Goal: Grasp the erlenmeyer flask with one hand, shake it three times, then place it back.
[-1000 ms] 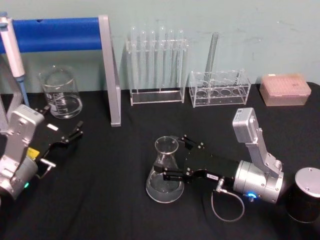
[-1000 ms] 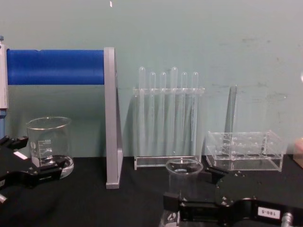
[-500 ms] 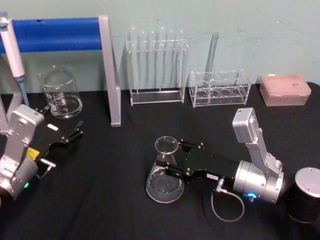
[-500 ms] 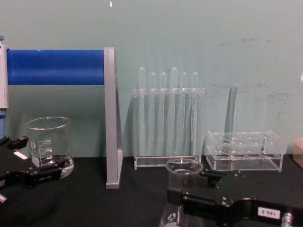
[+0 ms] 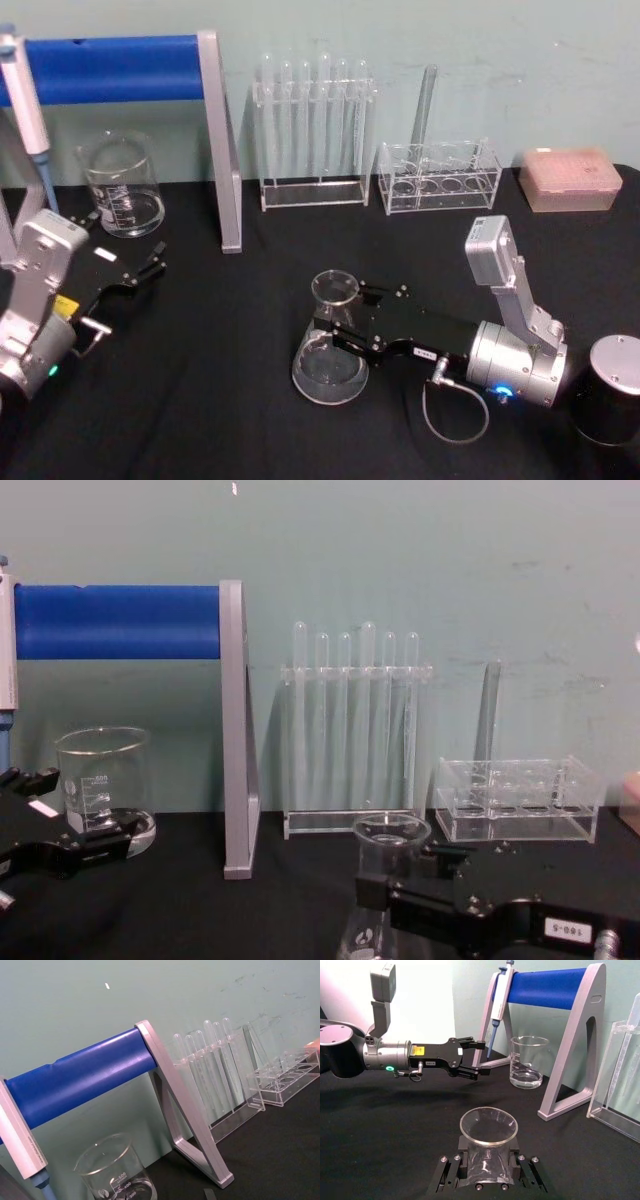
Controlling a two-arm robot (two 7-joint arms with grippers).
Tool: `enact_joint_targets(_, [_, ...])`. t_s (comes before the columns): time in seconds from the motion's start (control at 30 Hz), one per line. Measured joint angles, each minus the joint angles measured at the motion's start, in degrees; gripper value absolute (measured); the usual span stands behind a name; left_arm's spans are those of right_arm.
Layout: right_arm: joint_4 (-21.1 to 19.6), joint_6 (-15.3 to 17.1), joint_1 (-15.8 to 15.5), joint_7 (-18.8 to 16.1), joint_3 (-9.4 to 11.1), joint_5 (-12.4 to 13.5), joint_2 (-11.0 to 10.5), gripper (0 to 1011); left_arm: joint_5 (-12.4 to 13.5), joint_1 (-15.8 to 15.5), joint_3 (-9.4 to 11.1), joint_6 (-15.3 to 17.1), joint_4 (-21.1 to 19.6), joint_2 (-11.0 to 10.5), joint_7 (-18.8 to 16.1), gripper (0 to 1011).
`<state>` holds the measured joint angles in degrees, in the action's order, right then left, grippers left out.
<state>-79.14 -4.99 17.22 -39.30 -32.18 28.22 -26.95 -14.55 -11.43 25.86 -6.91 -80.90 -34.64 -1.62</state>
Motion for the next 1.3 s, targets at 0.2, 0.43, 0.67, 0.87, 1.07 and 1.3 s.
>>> enact_joint_targets(0.2, [0.0,0.0,0.0,0.0,0.0,0.0,0.0,449,0.0,0.0,0.0,0.0,0.0,0.0,0.0,1001])
enact_joint_targets(0.43, [0.0,0.0,0.0,0.0,0.0,0.0,0.0,449,0.0,0.0,0.0,0.0,0.0,0.0,0.0,1001])
enact_joint_targets(0.67, [-2.9,-0.8,-1.3,1.6,1.4,0.0,-0.5,449,0.0,0.0,0.0,0.0,0.0,0.0,0.0,1001])
enact_joint_targets(0.87, [-8.7,0.5,-3.8,6.3,4.2,0.5,-0.8,449,0.0,0.0,0.0,0.0,0.0,0.0,0.0,1001])
enact_joint_targets(1.07, [-16.0,3.0,-6.8,13.7,7.8,-0.5,-1.0,448,0.0,0.0,0.0,0.0,0.0,0.0,0.0,1001])
enact_joint_targets(1.3, [-21.3,4.6,-10.0,20.4,11.1,-2.5,-0.6,449,0.0,0.0,0.0,0.0,0.0,0.0,0.0,1001])
